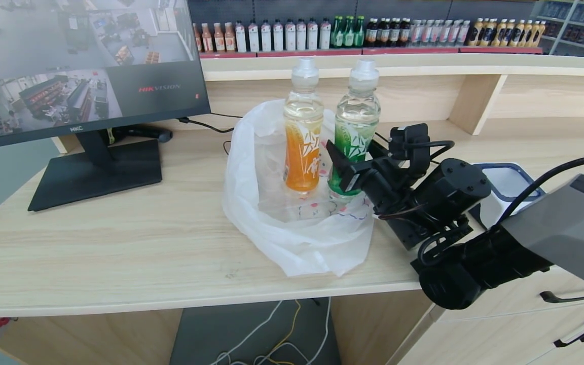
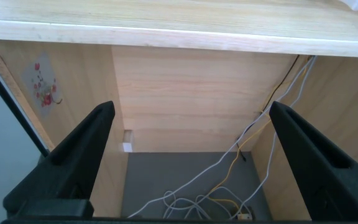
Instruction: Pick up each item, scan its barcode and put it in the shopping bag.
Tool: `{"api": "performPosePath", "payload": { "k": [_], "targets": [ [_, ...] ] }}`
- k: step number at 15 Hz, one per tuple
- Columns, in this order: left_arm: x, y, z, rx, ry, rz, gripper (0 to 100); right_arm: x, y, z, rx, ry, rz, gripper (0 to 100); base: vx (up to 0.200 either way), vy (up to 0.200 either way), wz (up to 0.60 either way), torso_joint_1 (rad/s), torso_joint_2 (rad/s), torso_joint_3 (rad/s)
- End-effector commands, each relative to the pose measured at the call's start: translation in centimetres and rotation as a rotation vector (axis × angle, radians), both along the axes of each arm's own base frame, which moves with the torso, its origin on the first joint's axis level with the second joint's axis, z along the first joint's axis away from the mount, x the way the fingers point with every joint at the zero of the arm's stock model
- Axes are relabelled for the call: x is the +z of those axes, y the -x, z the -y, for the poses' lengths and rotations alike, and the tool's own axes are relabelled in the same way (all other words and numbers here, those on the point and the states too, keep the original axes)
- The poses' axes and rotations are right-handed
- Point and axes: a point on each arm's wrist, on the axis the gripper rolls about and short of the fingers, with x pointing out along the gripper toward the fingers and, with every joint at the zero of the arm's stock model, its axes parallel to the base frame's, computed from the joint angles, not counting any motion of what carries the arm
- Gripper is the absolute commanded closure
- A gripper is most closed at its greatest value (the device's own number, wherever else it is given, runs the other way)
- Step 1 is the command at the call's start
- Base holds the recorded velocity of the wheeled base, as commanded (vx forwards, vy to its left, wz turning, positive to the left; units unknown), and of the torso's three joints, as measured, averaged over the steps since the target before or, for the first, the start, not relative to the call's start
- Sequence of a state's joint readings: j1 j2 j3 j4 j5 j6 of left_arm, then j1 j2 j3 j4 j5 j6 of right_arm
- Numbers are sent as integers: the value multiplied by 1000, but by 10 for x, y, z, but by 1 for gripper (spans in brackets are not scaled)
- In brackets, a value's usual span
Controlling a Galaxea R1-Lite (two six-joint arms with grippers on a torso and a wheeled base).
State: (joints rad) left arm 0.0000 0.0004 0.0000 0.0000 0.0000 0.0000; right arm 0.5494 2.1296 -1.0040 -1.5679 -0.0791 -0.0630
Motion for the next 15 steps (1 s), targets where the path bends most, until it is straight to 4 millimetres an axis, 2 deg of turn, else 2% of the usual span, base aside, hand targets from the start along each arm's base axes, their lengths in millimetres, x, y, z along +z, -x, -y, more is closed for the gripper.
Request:
{"api": "performPosePath", "payload": {
  "k": [1, 9, 12, 15],
  "targets": [
    [0, 0, 0, 0, 0, 0, 0, -1, -1, 0, -1, 1, 0, 0, 0, 0, 0, 0, 0, 0],
    [0, 0, 0, 0, 0, 0, 0, 3, 1, 1, 6, -18, 2, 0, 0, 0, 0, 0, 0, 0],
    [0, 0, 0, -2, 0, 0, 0, 8, 6, 6, 1, -20, 5, 0, 0, 0, 0, 0, 0, 0],
    [0, 0, 0, 0, 0, 0, 0, 22, 22, 15, 2, -26, 19, 0, 0, 0, 0, 0, 0, 0]
  ]
}}
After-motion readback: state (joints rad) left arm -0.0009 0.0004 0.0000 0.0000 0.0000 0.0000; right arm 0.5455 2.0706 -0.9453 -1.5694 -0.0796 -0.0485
